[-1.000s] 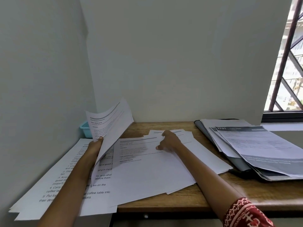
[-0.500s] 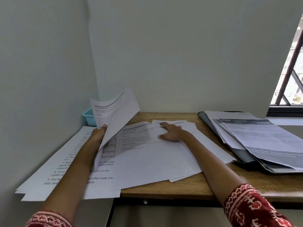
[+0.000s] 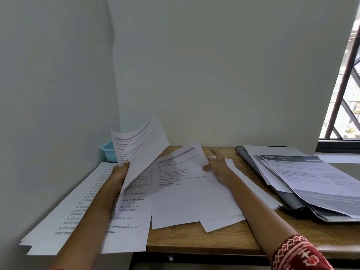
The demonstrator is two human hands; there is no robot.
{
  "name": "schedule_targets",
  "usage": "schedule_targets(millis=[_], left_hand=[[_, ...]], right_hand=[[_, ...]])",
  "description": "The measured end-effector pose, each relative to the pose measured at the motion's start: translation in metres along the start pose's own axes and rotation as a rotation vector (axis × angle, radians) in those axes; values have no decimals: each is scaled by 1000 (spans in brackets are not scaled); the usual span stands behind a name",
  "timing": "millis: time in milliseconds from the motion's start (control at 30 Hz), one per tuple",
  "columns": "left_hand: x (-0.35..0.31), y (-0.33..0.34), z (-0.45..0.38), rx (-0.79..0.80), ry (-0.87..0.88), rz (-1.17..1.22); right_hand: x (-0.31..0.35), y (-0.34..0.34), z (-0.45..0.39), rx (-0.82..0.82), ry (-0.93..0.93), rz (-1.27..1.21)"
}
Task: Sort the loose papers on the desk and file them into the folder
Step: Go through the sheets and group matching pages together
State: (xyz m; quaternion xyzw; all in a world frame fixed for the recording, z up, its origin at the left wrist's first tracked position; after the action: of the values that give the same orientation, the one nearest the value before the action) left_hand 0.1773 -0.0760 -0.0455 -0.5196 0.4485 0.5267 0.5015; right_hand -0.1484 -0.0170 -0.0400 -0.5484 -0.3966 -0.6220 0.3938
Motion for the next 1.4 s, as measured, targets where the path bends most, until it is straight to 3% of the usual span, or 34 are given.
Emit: schedule_targets(millis=[200, 533, 600, 700, 733, 800, 967, 1033, 1200, 1400], left_hand=[[-4, -1, 8, -4, 10, -37], [-8, -1, 15, -11, 13, -51], [-8, 0, 15, -13, 16, -56], [-9, 3, 20, -21, 42, -63], [-9, 5, 21, -13, 50, -69], [-8, 9, 23, 12, 66, -69], [-6, 12, 21, 44, 87, -99], [-7, 13, 23, 45, 93, -105], [-9, 16, 25, 38, 166, -175], [-12, 19, 26, 34, 282, -288]], right_hand=[[0, 3, -4, 75, 36, -217], [3, 2, -4, 71, 6, -209], [1, 7, -2, 30, -46, 5], [-1, 35, 11, 70, -275, 696], [-2, 44, 13, 105, -328, 818], [3, 49, 13, 97, -342, 938], [26, -21, 4, -329, -194, 1190], [28, -50, 7, -421, -94, 1240], [21, -81, 3, -439, 48, 1013], [15, -83, -7, -328, -6, 654]])
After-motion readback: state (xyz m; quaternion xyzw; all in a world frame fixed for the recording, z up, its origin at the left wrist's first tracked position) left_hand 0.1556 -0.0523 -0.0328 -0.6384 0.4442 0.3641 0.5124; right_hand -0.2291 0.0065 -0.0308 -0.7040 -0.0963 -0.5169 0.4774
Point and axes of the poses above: each hand's wrist, its own z-axis away from the middle knuckle, its own y-axis out of the palm, x = y × z, the point moved 5 cm from there along -z, towards the middle knuckle, and after that the axes turned 5 degrees about y, right-handed, at the moved point
